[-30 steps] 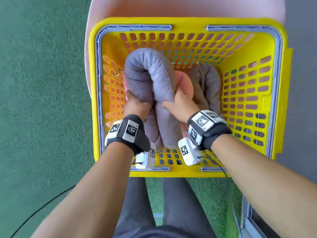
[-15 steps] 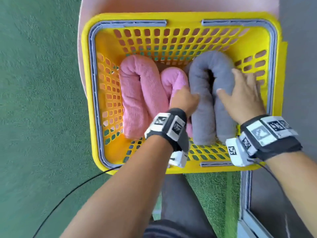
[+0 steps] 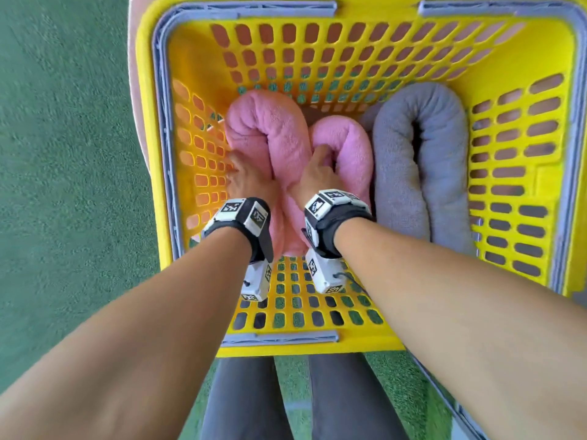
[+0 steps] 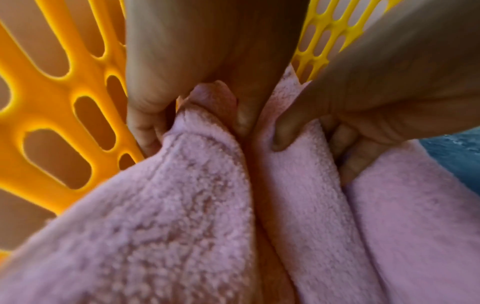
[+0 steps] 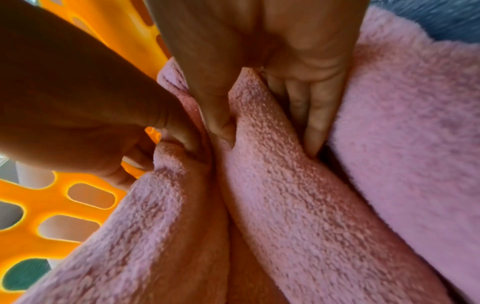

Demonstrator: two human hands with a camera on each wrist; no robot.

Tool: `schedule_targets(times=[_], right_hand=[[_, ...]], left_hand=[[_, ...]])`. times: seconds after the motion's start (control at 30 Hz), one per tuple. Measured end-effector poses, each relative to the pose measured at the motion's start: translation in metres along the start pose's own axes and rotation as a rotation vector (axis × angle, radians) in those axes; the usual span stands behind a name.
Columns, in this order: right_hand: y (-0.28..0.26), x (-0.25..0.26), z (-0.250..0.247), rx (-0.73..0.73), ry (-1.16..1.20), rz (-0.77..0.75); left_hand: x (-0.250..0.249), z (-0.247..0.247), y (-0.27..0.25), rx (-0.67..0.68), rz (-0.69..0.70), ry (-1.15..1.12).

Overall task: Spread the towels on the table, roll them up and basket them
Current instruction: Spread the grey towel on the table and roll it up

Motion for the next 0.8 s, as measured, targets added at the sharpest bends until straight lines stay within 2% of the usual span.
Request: schedule_targets(times=[0.07, 0.23, 0.4, 0.5, 0.6, 0.7, 0.77, 0.8], right_hand=[[0.000, -0.005, -0.004, -0.014, -0.016, -0.028], [-0.015, -0.009, -0.023, 0.009, 0.050, -0.086], [-0.048, -0.006, -0.066, -0.066, 0.235, -0.116], [-0.076, -0.021, -0.102, -0.185, 0.231, -0.134], [-0.106, -0.055, -0.138, -0.319, 0.252, -0.058], [-0.126, -0.094, -0.171, -0.400, 0.168, 0.070], [-0.130, -0.110, -0.187, -0.485, 0.027, 0.113], [-0.131, -0.111, -0.191, -0.551, -0.006, 0.084]], left_hand=[[0.000, -0.005, 0.000, -0.003, -0.009, -0.022], [-0.005, -0.026, -0.018, 0.104, -0.083, -0.158], [-0.009, -0.055, -0.064, 0.103, 0.049, -0.308], [-0.023, -0.060, -0.103, 0.101, 0.158, -0.276], [-0.052, -0.046, -0.146, 0.213, 0.266, -0.296], [-0.082, -0.011, -0.175, 0.410, 0.307, -0.287], [-0.093, 0.013, -0.182, 0.538, 0.364, -0.143], [-0.093, 0.023, -0.180, 0.566, 0.395, -0.061]])
Point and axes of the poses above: each hand's wrist, its own y-axis towards the middle knuckle, its own z-axis out of the palm, x = y × z, the point moved 2 cm from there along y, towards the middle knuckle, and after that the axes turned 9 degrees about -z, right-handed, at the moved point
